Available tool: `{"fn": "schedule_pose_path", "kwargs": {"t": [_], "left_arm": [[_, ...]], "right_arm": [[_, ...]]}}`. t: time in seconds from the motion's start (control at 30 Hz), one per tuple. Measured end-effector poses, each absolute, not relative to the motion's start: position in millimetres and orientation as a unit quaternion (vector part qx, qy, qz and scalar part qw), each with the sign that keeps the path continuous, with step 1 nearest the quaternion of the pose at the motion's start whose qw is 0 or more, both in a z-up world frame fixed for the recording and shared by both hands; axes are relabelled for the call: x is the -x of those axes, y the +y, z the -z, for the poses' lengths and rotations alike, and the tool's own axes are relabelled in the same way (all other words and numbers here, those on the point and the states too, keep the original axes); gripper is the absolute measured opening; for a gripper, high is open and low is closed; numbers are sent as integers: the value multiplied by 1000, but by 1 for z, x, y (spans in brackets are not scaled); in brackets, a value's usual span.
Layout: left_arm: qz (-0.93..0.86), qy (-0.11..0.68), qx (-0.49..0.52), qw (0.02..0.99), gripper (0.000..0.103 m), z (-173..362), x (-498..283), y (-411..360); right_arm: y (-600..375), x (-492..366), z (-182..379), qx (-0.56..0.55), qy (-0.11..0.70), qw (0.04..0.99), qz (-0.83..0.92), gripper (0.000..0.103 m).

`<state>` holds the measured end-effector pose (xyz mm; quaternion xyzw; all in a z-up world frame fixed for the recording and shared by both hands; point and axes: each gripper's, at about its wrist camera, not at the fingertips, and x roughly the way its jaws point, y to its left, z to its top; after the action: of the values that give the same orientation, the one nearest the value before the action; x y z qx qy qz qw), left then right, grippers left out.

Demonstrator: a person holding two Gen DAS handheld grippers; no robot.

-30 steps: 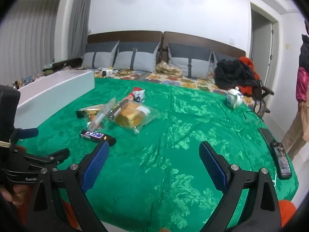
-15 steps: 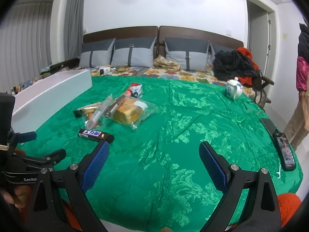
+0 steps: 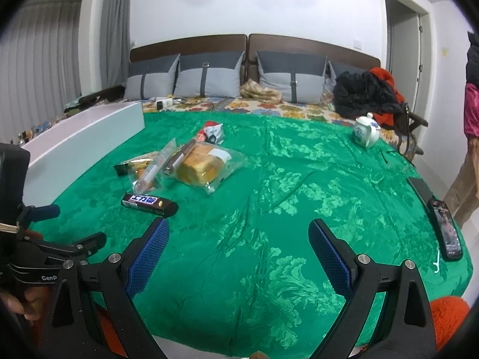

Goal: Organize snacks
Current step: 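Move the left gripper toward the black-and-blue chocolate bar, then grasp the black-and-blue chocolate bar with the left gripper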

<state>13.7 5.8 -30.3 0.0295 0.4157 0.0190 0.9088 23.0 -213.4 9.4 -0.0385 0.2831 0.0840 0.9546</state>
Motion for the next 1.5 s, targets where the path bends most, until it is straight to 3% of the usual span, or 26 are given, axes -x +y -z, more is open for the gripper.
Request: {"fn": "schedule_pose_path", "kwargs": {"t": [0.4, 0.87, 1.4, 1.5], "left_arm": [[-23, 476, -22, 879, 103, 62, -33, 7], [-21, 482, -20, 876, 103, 64, -34, 8], [10, 470, -2, 882, 103, 66, -33, 18], [21, 489, -7, 872, 103, 64, -40, 19]], "right_arm": [[-223, -31, 7, 7, 325, 942, -83, 96], [-220, -37, 14, 13, 344, 935, -87, 96], [-229, -89, 71, 43, 450, 889, -79, 97], [-231, -86, 72, 44, 438, 894, -86, 97]]}}
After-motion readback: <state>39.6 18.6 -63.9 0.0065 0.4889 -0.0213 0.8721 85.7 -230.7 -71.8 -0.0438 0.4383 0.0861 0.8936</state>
